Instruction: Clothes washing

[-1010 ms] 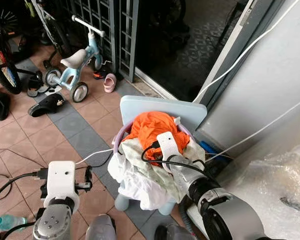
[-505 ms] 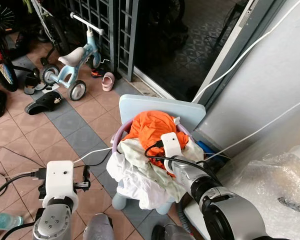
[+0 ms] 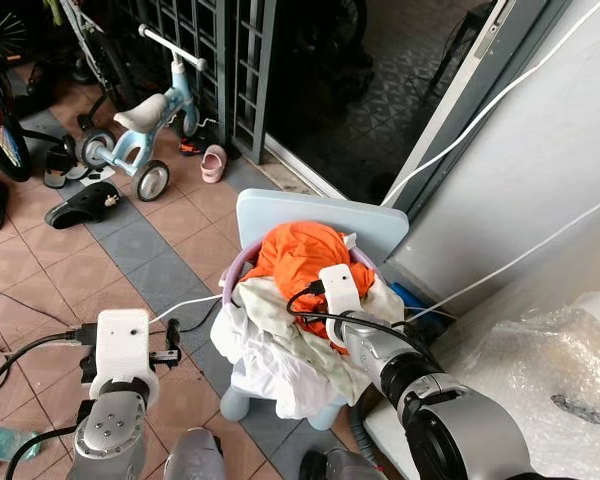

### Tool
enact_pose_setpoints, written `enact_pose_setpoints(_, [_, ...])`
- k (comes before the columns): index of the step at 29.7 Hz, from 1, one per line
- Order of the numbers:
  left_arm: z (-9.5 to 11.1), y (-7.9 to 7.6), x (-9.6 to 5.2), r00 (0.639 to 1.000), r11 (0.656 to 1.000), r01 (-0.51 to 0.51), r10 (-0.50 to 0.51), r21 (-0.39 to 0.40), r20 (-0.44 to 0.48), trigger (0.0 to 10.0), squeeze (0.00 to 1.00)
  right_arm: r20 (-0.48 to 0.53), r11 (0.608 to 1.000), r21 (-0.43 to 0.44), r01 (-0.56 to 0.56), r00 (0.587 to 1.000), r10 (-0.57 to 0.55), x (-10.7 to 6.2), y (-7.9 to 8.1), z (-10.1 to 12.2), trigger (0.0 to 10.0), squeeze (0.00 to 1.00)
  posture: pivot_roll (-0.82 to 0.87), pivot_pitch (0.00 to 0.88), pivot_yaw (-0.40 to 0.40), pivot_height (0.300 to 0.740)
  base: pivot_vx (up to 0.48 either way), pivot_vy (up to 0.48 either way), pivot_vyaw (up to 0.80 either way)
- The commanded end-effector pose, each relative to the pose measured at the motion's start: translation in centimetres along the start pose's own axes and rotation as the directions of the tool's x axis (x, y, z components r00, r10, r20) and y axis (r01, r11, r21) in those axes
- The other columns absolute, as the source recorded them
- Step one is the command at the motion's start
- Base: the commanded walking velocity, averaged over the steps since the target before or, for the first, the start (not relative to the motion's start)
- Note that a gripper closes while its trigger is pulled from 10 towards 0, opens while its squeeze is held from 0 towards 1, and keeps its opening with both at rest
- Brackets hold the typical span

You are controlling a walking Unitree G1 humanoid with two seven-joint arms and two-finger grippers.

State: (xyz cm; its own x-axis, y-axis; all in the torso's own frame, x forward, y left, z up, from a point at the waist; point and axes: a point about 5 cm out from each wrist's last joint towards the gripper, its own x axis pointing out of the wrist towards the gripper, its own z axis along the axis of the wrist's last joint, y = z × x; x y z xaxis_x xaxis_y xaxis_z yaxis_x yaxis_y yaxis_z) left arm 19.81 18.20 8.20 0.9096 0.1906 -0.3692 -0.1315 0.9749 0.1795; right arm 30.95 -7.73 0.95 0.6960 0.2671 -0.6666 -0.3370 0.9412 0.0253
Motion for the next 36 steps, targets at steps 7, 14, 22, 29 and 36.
enact_pose_setpoints(7, [0.6,-0.6,2.5,0.999,1.0,0.026,-0.026,0.011,0.041,10.0,0.0,0.132,0.998,-0.038,-0.049,0.99,0.053,-0.6,-1.7,3.2,0.0,0.0,0.12,0.0,-0.122,0.74,0.0,0.0,0.0])
enact_pose_setpoints(14, [3.1,-1.6,5.0,0.989,1.0,0.021,-0.019,-0.013,0.148,10.0,0.0,0.489,0.997,0.074,0.012,0.871,-0.047,-3.9,-3.8,6.2,0.0,0.0,0.05,0.0,-0.042,0.74,0.0,0.0,0.0])
enact_pose_setpoints(22, [6.2,-3.0,7.0,0.962,0.998,0.066,-0.061,-0.012,0.267,10.0,0.0,0.675,0.981,0.059,0.182,0.717,-0.174,-8.1,-4.8,5.5,0.7,0.0,-0.04,0.0,0.057,0.74,0.0,0.0,0.0])
enact_pose_setpoints(29, [6.6,-2.9,7.7,0.953,0.996,0.087,-0.086,0.01,0.29,10.0,0.0,0.72,0.97,0.038,0.238,0.667,-0.192,-9.2,-4.8,7.4,10.0,0.0,-0.04,0.0,0.07,0.74,0.0,0.0,-0.28])
enact_pose_setpoints(36, [5.6,-3.0,7.5,0.959,0.997,0.073,-0.066,-0.014,0.276,10.0,0.0,0.765,0.967,0.017,0.256,0.619,-0.178,-10.1,-4.4,8.8,10.0,0.0,-0.03,0.0,0.041,0.74,0.0,0.0,-0.75])
